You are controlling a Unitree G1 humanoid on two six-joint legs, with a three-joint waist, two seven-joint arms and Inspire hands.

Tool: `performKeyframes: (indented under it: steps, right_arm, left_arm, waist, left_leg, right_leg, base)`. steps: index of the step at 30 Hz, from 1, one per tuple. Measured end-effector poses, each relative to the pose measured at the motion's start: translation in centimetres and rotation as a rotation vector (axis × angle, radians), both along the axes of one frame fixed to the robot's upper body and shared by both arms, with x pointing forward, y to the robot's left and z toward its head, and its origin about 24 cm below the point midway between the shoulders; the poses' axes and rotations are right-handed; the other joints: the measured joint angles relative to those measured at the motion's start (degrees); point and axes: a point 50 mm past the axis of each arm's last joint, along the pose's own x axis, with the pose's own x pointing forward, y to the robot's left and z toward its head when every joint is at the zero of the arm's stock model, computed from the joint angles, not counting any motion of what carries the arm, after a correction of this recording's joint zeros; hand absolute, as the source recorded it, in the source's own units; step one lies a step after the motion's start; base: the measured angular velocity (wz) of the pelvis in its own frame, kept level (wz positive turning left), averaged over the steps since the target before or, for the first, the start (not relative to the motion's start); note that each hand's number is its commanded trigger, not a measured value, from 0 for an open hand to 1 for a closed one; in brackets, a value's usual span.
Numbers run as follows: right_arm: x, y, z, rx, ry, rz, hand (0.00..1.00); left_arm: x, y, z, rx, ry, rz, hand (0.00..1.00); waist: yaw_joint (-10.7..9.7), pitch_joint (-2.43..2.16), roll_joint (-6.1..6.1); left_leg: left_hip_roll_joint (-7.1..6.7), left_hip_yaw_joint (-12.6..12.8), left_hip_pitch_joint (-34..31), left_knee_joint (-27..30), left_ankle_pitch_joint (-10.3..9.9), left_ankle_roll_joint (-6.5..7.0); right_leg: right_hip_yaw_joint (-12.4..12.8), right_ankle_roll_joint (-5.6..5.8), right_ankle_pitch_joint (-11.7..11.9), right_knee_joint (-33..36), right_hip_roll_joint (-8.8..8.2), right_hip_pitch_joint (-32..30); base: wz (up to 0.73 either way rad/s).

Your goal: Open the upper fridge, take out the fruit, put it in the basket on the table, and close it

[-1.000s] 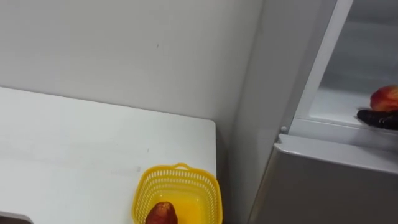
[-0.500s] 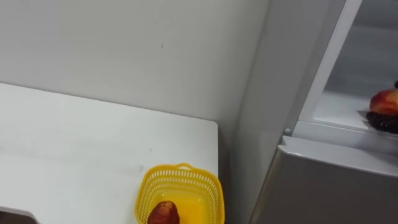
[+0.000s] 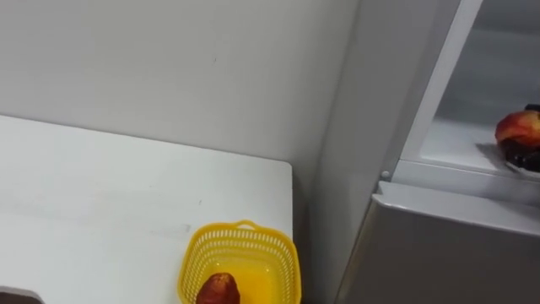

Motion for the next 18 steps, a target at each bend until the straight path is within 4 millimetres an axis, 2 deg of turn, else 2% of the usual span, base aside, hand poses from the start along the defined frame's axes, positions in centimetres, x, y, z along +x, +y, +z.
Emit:
performKeyframes:
  steps: [6, 9, 13, 14, 18]
  right_arm:
    - [0.1, 0.4, 0.6, 0.031, -0.039, 0.003, 1.00]
    - [0.5, 1.6, 1.8, 0.008, -0.094, 0.029, 1.00]
    - [0.4, 3.6, 3.4, -0.038, -0.174, 0.089, 1.00]
    - [0.4, 4.5, 3.4, -0.046, -0.194, 0.109, 1.00]
    - [-0.8, 7.0, 2.2, -0.116, -0.224, 0.141, 1.00]
  left_arm:
    - [0.4, 0.0, 0.0, 0.002, -0.009, -0.007, 0.00]
    - [1.0, 0.0, 0.0, 0.019, -0.031, -0.006, 0.00]
    - [1.7, 0.0, -0.1, 0.024, -0.052, -0.015, 0.00]
    - [1.9, -0.1, -0.1, 0.024, -0.053, -0.025, 0.00]
    - [2.9, -0.6, -0.3, 0.021, -0.078, -0.054, 0.00]
  waist:
    - [0.2, -0.11, 0.37]
    - [-0.1, -0.37, 1.16]
    - [-0.6, -0.23, 1.51]
    - [-0.8, -0.04, 1.64]
    - [-1.1, 0.30, 2.16]
  left_leg:
    - [0.17, 0.8, 0.4, -0.2, 0.0, -0.01]
    - [0.30, 1.4, 1.2, -0.2, 0.0, -0.02]
    - [0.45, 1.9, 1.5, -0.2, 0.0, -0.03]
    - [0.56, 2.4, 2.1, -0.2, 0.0, -0.04]
    - [0.81, 2.9, 2.0, -0.1, -0.7, -0.07]
  right_leg:
    - [0.8, -0.02, 0.0, 0.0, 0.10, -0.4]
    - [1.6, -0.02, 0.0, 0.3, 0.16, -0.2]
    - [1.8, -0.02, 0.0, 0.3, 0.18, 0.1]
    - [2.2, -0.02, 0.0, 0.3, 0.23, 0.5]
    - [2.3, -0.01, 0.0, 0.4, 0.36, 0.8]
  base:
    - [-0.07]
    - [-0.10]
    - [-0.04]
    - [-0.13]
    - [-0.03]
